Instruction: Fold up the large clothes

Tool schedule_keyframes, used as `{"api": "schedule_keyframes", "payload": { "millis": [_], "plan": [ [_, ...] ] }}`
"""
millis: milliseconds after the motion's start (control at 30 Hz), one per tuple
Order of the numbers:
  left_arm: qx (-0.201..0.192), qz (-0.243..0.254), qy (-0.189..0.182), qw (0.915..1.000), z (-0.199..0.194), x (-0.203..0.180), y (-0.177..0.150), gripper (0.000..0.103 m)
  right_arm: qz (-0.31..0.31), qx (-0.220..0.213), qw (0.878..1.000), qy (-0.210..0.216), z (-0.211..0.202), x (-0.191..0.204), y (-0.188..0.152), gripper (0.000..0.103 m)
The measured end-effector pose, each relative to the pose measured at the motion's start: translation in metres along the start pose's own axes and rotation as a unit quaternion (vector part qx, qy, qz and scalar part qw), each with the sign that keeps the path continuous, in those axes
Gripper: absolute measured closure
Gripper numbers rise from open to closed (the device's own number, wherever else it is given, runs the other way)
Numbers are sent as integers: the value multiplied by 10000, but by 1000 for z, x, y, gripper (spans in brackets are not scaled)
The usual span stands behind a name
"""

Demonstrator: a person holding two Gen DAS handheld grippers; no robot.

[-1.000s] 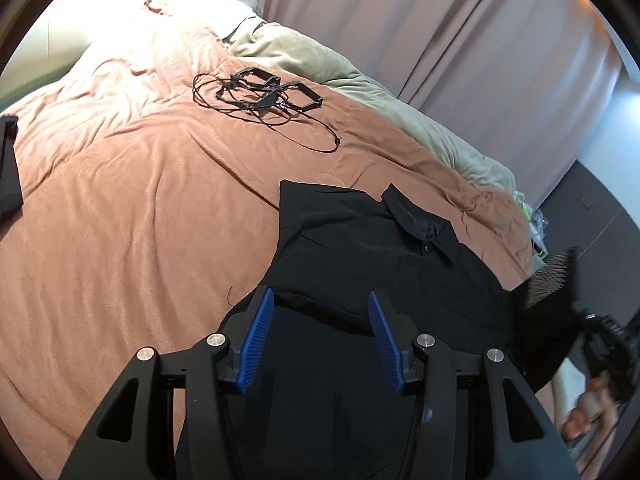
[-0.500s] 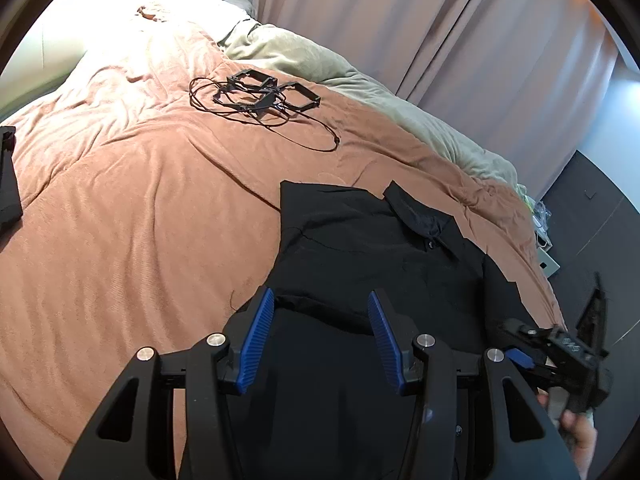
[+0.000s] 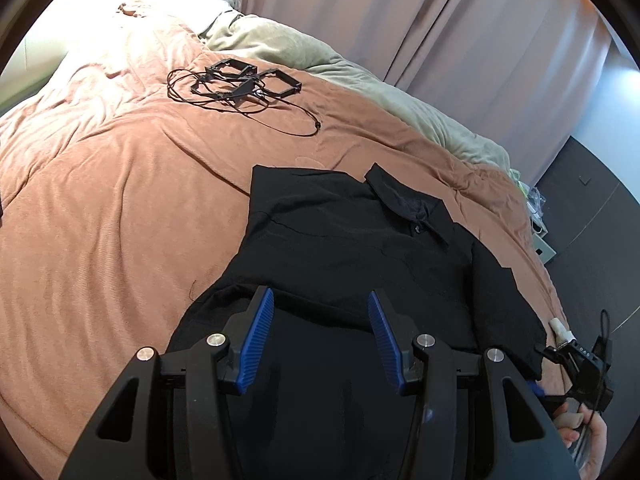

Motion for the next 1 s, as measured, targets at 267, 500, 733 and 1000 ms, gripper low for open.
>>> {"api": "schedule_keyframes", "payload": {
  "millis": [267, 500, 733, 1000],
  "plan": [
    [-36, -121, 109, 9999, 3, 6, 2, 53, -891, -927, 9904, 510, -36, 40, 4, 99],
    [-202, -214, 104, 9995, -10, 17, 10, 53, -2018, -1416, 9652, 870, -60, 104, -20, 99],
    [-327, -383, 304, 9983, -34, 53, 20, 53, -2971, -1492, 9373, 1045, -59, 163, -64, 99],
    [-519, -772, 521, 9943, -63, 99, 24, 53, -4096, -1125, 8981, 1144, -19, 231, -144, 99]
  ]
}}
Point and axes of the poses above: each gripper's, at about its wrist camera, not at the fingertips, and z roughly the way its jaws point, x to its left, y to its top, the point moved 3 cm from there along z, roughly the way its jaws point, and after that the axes turned 11 degrees about -y, right-handed, at the moved point
